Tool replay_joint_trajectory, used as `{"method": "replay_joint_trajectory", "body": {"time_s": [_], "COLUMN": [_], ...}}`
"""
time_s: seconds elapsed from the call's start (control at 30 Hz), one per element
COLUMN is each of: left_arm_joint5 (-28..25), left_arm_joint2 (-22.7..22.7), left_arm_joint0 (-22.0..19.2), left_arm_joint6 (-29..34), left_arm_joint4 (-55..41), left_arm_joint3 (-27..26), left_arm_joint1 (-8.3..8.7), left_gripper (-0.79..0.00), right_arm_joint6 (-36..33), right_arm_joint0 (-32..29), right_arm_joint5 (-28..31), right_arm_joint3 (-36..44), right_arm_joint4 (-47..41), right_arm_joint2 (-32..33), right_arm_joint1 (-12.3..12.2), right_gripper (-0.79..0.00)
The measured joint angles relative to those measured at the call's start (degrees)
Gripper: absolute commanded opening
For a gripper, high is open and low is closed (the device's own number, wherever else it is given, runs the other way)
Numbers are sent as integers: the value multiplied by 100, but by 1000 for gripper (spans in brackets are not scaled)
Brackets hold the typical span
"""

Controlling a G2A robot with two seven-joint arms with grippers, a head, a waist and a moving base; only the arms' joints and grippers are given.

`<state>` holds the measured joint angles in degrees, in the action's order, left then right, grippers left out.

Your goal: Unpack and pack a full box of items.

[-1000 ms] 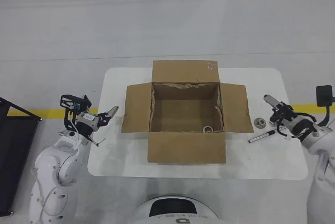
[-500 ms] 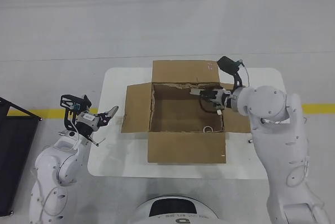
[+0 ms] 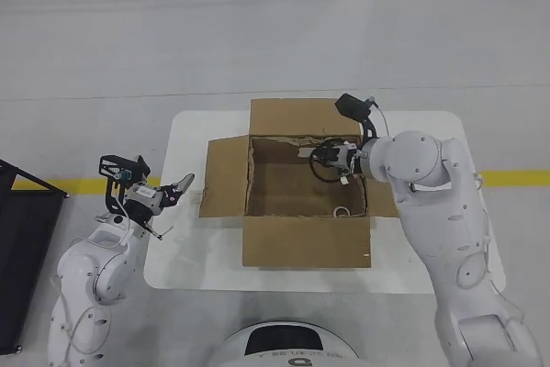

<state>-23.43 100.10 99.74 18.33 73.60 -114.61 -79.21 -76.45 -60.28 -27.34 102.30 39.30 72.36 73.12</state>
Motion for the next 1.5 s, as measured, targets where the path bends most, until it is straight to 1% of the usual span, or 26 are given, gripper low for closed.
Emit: {"method": "replay_joint_trajectory", "body": {"time_s": [0.1,0.17,0.4,0.63,0.93,1.17,1.27,1.4,1.5], "left_arm_joint5": [0,0,0,0,0,0,0,0,0], "left_arm_joint2": [0,0,0,0,0,0,0,0,0], "left_arm_joint0": [0,0,0,0,0,0,0,0,0], "left_arm_joint6": [0,0,0,0,0,0,0,0,0], "left_arm_joint4": [0,0,0,0,0,0,0,0,0], "left_arm_joint3": [0,0,0,0,0,0,0,0,0], "left_arm_joint1": [0,0,0,0,0,0,0,0,0], "left_gripper": [0,0,0,0,0,0,0,0,0], "right_arm_joint6": [-226,-280,-313,-322,-491,-530,-540,-554,-488], "right_arm_joint0": [2,8,-150,-371,-884,-1405,-1518,-1380,-1053], "right_arm_joint5": [259,237,264,272,442,481,490,506,439], "right_arm_joint3": [-227,-363,-666,-616,-95,285,360,197,-325], "right_arm_joint4": [114,392,779,1311,1480,1593,1618,1615,1722], "right_arm_joint2": [-363,-573,-959,-1377,-1256,-874,-757,-765,-974], "right_arm_joint1": [-5,-11,-37,-27,-53,-111,-118,-85,-7], "right_gripper": [0,0,0,0,0,0,0,0,0]}}
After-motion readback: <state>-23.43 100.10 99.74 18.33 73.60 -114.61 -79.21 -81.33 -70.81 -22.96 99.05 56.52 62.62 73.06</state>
